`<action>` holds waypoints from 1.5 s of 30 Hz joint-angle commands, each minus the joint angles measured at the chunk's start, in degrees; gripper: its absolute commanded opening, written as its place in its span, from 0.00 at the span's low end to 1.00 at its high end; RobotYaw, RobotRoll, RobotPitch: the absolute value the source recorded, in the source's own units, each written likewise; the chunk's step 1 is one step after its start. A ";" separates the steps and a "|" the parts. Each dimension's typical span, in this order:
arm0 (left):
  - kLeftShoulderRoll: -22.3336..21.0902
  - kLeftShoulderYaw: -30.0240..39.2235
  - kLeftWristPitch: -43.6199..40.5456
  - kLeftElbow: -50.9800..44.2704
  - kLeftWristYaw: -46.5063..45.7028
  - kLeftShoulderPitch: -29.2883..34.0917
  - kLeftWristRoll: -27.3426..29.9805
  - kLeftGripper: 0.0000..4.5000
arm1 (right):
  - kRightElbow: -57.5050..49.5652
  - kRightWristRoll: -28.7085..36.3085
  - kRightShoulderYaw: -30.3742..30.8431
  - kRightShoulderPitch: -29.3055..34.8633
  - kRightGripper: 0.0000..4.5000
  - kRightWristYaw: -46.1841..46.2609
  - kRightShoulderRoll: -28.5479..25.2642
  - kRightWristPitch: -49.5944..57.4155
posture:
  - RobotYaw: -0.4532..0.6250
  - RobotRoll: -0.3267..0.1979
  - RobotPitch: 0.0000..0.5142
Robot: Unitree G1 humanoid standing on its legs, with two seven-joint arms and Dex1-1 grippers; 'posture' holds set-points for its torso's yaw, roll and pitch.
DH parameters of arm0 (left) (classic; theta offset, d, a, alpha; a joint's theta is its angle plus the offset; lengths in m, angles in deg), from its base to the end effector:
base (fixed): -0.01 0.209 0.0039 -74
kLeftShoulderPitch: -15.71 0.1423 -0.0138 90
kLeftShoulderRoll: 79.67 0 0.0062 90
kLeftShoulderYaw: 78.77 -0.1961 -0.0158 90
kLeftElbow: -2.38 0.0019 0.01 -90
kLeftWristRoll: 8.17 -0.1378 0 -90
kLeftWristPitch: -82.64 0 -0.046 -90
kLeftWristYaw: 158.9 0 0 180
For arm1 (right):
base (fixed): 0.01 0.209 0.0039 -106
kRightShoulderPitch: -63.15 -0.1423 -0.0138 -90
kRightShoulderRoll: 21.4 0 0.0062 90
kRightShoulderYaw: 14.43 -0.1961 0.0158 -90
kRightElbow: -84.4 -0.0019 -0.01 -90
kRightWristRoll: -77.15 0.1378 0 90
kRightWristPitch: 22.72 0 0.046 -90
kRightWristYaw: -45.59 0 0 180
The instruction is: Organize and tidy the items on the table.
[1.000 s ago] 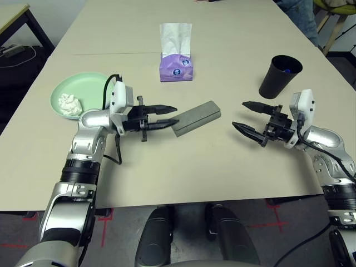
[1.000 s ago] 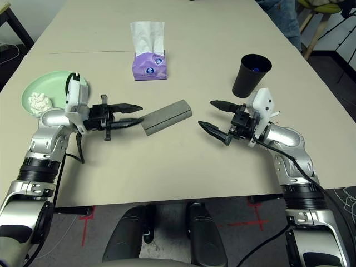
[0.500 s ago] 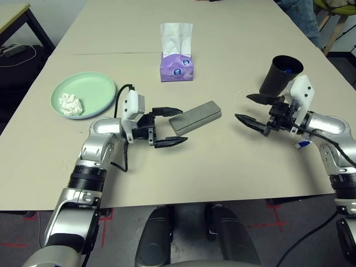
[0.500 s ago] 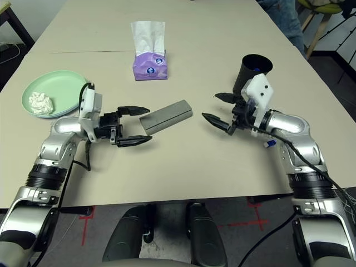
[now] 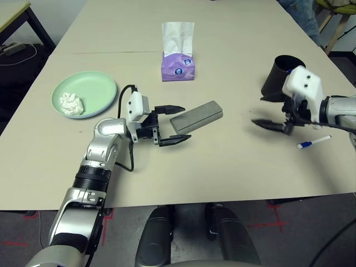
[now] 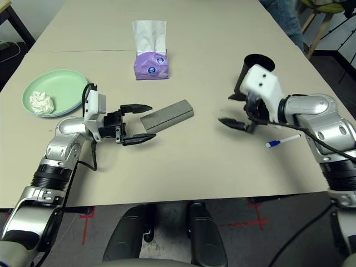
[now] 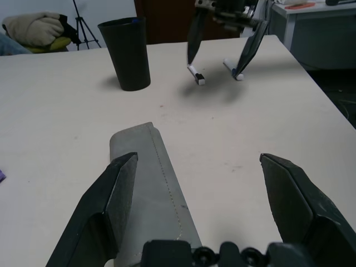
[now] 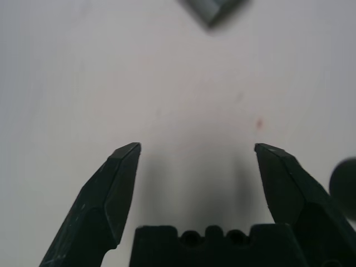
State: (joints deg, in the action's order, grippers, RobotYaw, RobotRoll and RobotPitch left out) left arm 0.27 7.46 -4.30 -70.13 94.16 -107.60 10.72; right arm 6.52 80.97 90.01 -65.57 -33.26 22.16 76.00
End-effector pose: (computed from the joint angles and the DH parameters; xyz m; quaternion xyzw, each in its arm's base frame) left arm 0.3092 0.2103 0.1431 0.1475 -0.0858 -0.6139 0.7707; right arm 0.2840 -0.2995 0.2405 -0.4465 0.2313 0.4911 0.7113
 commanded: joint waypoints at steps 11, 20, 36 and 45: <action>0.10 -0.57 0.56 -1.43 -1.42 0.90 -0.65 0.99 | 22.23 -10.89 21.19 -17.48 1.00 -13.65 -3.99 -26.33 | 0.49 0.62 0.38; -0.57 -0.76 -1.27 -3.00 0.09 0.50 0.62 0.99 | 22.19 -13.89 22.15 -14.66 1.00 -13.65 -5.88 -33.50 | 0.49 0.62 0.40; 1.62 0.91 -6.21 -4.47 2.30 -0.01 5.92 0.99 | 21.71 -19.00 16.30 -10.60 1.00 -13.65 -5.04 -36.82 | 0.46 0.62 0.44; 0.76 1.23 -4.94 -5.41 -3.02 2.58 3.69 0.99 | 25.89 -23.50 15.56 -12.84 1.00 -12.34 -1.25 -39.76 | 0.49 0.62 0.46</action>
State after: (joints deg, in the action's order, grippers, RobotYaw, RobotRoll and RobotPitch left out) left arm 1.37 8.93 -9.30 -73.86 91.71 -106.07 15.28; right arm 31.41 58.23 106.39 -78.09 -45.82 20.44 36.81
